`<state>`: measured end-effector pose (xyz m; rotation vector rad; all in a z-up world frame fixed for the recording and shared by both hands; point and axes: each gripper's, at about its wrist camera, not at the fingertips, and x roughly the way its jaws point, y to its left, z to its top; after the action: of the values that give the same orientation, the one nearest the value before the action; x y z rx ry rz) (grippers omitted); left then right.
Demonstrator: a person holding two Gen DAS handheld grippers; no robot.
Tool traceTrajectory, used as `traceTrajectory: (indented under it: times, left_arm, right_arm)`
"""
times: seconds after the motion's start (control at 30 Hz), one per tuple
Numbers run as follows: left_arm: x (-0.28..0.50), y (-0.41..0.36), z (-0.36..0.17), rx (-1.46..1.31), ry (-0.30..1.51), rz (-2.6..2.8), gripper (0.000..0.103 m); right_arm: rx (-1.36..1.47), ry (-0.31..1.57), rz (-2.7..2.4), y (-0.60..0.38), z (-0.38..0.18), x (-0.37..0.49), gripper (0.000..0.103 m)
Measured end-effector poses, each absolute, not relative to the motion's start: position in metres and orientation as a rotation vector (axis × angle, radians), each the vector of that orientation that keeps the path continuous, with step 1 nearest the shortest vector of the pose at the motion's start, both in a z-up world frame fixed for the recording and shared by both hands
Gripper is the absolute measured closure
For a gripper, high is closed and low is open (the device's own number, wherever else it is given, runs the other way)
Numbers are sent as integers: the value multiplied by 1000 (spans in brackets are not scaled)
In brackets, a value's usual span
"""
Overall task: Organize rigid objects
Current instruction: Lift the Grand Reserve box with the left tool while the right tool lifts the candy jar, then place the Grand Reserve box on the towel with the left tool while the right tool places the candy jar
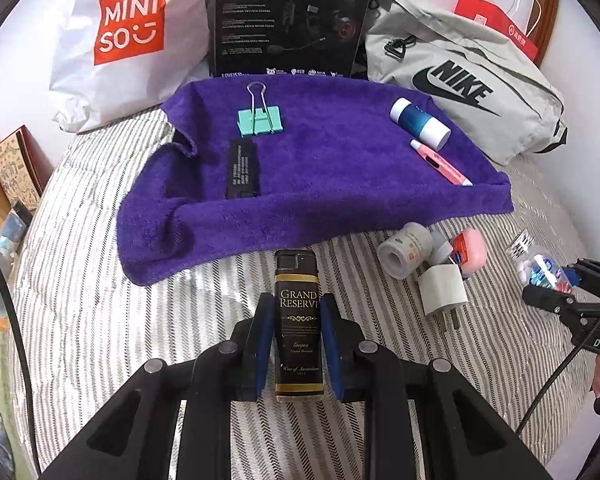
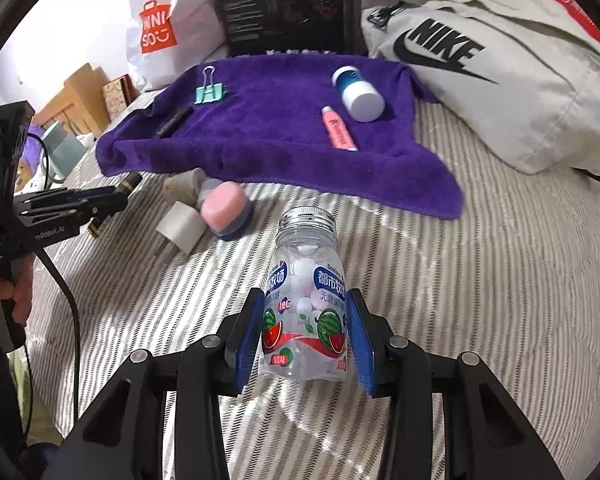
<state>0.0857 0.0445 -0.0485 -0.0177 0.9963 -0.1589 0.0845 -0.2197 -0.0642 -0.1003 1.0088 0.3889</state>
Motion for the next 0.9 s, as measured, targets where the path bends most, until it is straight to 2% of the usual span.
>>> traceTrajectory:
  times: [0.43,0.9]
  left_arm:
    - [96,52,-24,-29,967,-140,80]
    - [144,60,-2,-31,952,-123,80]
  right_arm:
    - [-77,995,452,-210,-49,98,62]
    - [-89,956,519,-192,-18,149,62]
